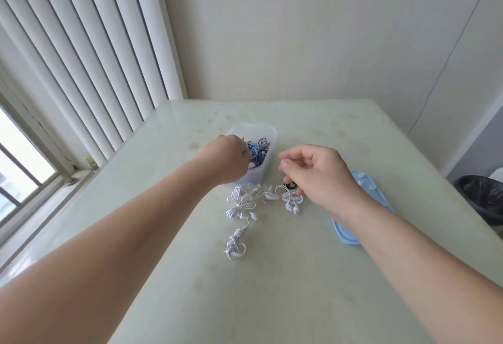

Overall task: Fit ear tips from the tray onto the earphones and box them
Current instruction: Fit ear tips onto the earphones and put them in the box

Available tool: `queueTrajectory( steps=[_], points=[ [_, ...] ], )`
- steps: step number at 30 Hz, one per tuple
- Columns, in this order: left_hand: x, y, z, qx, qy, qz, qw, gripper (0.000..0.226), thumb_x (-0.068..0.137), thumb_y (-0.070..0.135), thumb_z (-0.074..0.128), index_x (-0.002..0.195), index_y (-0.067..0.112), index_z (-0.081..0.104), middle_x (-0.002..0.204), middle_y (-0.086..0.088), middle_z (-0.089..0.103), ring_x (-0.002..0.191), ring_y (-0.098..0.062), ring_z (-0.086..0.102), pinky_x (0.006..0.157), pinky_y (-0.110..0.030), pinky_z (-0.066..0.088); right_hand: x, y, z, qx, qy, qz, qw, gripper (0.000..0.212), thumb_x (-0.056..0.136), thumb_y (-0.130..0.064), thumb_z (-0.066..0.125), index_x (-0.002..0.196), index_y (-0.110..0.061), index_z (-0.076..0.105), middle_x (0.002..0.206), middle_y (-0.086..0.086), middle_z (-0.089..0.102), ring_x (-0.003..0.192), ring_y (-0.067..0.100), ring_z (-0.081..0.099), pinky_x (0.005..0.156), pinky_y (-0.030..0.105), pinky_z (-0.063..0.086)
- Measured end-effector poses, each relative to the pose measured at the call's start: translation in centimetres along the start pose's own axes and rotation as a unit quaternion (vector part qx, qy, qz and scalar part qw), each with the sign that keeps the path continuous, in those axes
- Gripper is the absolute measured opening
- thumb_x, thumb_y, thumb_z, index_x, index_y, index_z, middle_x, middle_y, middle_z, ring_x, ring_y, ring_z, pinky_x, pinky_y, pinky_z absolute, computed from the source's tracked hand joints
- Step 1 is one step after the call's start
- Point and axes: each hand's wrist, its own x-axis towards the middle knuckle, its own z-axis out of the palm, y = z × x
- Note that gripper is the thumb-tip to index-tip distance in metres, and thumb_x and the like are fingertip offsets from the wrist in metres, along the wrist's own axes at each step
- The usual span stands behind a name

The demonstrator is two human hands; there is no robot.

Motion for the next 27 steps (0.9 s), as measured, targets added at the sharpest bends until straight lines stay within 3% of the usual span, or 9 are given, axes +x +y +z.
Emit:
queueTrajectory(
  steps=[2, 4, 6, 9, 14, 18, 21, 24, 27],
  points=[
    [-1.4, 0.3, -0.7, -0.019, 0.072, 0.052, 0.996, 0.027, 0.1, 0.022, 0.051, 0.095, 0.008, 0.073, 0.101, -0.01, 0.07, 0.09, -0.031, 0.064, 0.072, -0.038, 0.054, -0.9, 0.1, -0.2, -0.016, -0.021, 0.013, 1.0, 0.013, 0.095, -0.013, 0.068, 0.091, -0.024, 0.074, 0.09, 0.009, 0.077, 0.073, 0.021, 0.072, 0.061, 0.032, 0.053],
    [-3.4, 0.6, -1.2, -0.048, 0.133, 0.086, 0.986, 0.019, 0.097, 0.026, 0.057, 0.09, 0.019, 0.073, 0.097, -0.003, 0.068, 0.088, -0.028, 0.065, 0.075, -0.04, 0.056, -1.7, 0.2, -0.2, -0.031, -0.057, 0.026, 0.998, 0.01, 0.094, -0.017, 0.069, 0.088, -0.02, 0.075, 0.086, 0.008, 0.076, 0.07, 0.024, 0.069, 0.063, 0.037, 0.054],
    [-6.1, 0.8, -1.2, -0.035, 0.069, 0.072, 0.994, 0.017, 0.091, 0.039, 0.064, 0.079, 0.028, 0.064, 0.09, 0.001, 0.066, 0.083, -0.025, 0.065, 0.071, -0.037, 0.056, -2.7, 0.1, 0.0, -0.06, -0.099, 0.033, 0.993, 0.011, 0.095, -0.022, 0.07, 0.086, -0.018, 0.075, 0.084, 0.011, 0.075, 0.069, 0.017, 0.066, 0.062, 0.035, 0.053],
    [-9.4, 0.4, 0.7, 0.017, -0.093, 0.024, 0.995, 0.029, 0.082, 0.057, 0.073, 0.085, 0.033, 0.056, 0.095, 0.006, 0.064, 0.089, -0.02, 0.063, 0.077, -0.035, 0.055, -4.1, 0.2, 0.4, -0.097, -0.125, 0.045, 0.986, 0.013, 0.095, -0.025, 0.069, 0.088, -0.016, 0.075, 0.087, 0.008, 0.076, 0.07, 0.01, 0.069, 0.059, 0.03, 0.052],
    [-11.5, -0.6, 2.5, -0.105, -0.105, 0.004, 0.989, 0.029, 0.084, 0.027, 0.076, 0.109, 0.024, 0.061, 0.091, 0.01, 0.066, 0.082, -0.019, 0.065, 0.073, -0.035, 0.058, -5.9, 0.6, 0.3, -0.11, -0.143, 0.062, 0.982, 0.013, 0.096, -0.024, 0.067, 0.088, -0.015, 0.074, 0.089, 0.007, 0.077, 0.072, 0.009, 0.071, 0.061, 0.031, 0.052],
    [-12.2, 0.7, 1.0, -0.177, -0.119, 0.008, 0.977, 0.024, 0.093, 0.029, 0.069, 0.116, 0.028, 0.066, 0.091, 0.01, 0.066, 0.072, -0.012, 0.065, 0.069, -0.026, 0.055, -7.5, 0.8, -1.3, -0.09, -0.123, 0.064, 0.986, 0.006, 0.095, -0.019, 0.068, 0.094, -0.017, 0.074, 0.089, 0.005, 0.077, 0.072, 0.01, 0.07, 0.061, 0.032, 0.052],
    [-12.6, 2.5, -1.0, -0.339, -0.138, -0.009, 0.93, 0.021, 0.097, 0.012, 0.059, 0.11, 0.023, 0.07, 0.09, 0.003, 0.069, 0.074, -0.022, 0.072, 0.063, -0.022, 0.055, -8.3, 1.0, -2.5, -0.012, -0.1, 0.067, 0.993, 0.018, 0.091, -0.014, 0.074, 0.108, -0.019, 0.073, 0.099, 0.007, 0.075, 0.081, 0.021, 0.073, 0.064, 0.035, 0.057],
    [-12.9, 4.3, -1.9, -0.461, -0.177, -0.002, 0.869, 0.034, 0.096, 0.001, 0.051, 0.111, 0.019, 0.075, 0.095, -0.003, 0.072, 0.082, -0.022, 0.073, 0.069, -0.031, 0.053, -8.9, 0.7, -3.5, 0.086, -0.115, 0.071, 0.987, 0.031, 0.088, -0.008, 0.077, 0.117, -0.018, 0.071, 0.111, 0.01, 0.075, 0.095, 0.026, 0.073, 0.075, 0.038, 0.062],
    [-12.8, 5.9, -1.0, -0.556, -0.208, -0.008, 0.805, 0.036, 0.096, -0.003, 0.047, 0.113, 0.011, 0.075, 0.093, -0.006, 0.07, 0.084, -0.027, 0.07, 0.078, -0.04, 0.053, -9.3, 0.7, -4.4, 0.154, -0.104, 0.065, 0.98, 0.028, 0.089, -0.014, 0.077, 0.116, -0.011, 0.071, 0.108, 0.017, 0.076, 0.091, 0.031, 0.074, 0.079, 0.04, 0.062]
  ],
)
